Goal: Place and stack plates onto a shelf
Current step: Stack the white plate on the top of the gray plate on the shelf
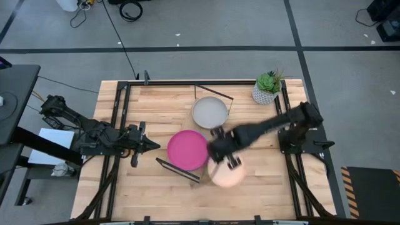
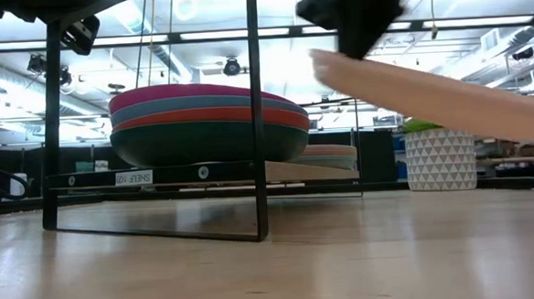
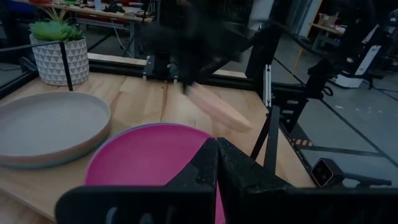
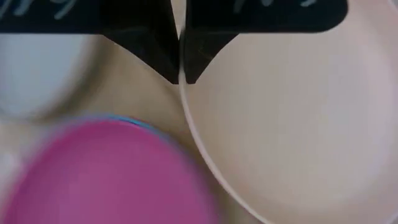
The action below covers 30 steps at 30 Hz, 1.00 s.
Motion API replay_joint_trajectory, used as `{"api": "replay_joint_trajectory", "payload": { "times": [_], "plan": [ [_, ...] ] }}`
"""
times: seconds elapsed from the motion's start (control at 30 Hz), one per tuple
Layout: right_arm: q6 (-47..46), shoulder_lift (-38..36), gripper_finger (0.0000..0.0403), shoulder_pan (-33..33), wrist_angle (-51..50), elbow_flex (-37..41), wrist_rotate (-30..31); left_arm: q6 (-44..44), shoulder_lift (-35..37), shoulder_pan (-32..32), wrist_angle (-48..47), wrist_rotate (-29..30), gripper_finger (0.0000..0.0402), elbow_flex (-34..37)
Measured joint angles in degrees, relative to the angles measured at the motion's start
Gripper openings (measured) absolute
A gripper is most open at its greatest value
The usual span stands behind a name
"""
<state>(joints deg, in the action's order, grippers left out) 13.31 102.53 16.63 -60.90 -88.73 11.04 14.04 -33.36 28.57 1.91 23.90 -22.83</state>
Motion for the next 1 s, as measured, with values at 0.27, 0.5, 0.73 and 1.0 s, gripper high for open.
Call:
{"api": "replay_joint_trajectory", "payload": {
  "times": [0.27,0.5,0.73,1.0],
  "plan": [
    [12.15,0.03,0.0015,-13.10,-7.44,-15.25,-2.37,0.30,0.00,0.01,0.02,0.00,0.0007,0.00],
    [18.39,0.38,0.0015,-23.99,-0.07,-17.70,-9.20,0.31,0.00,0.01,0.02,0.00,0.0007,0.00],
    [30.32,3.35,0.0015,-27.39,3.50,-17.72,-9.61,0.26,0.00,-0.01,0.03,0.00,0.0007,0.00],
    [38.63,4.34,0.0015,-31.16,6.31,-17.97,-8.79,0.27,0.00,0.00,0.01,0.00,0.0007,-0.02]
  ]
}}
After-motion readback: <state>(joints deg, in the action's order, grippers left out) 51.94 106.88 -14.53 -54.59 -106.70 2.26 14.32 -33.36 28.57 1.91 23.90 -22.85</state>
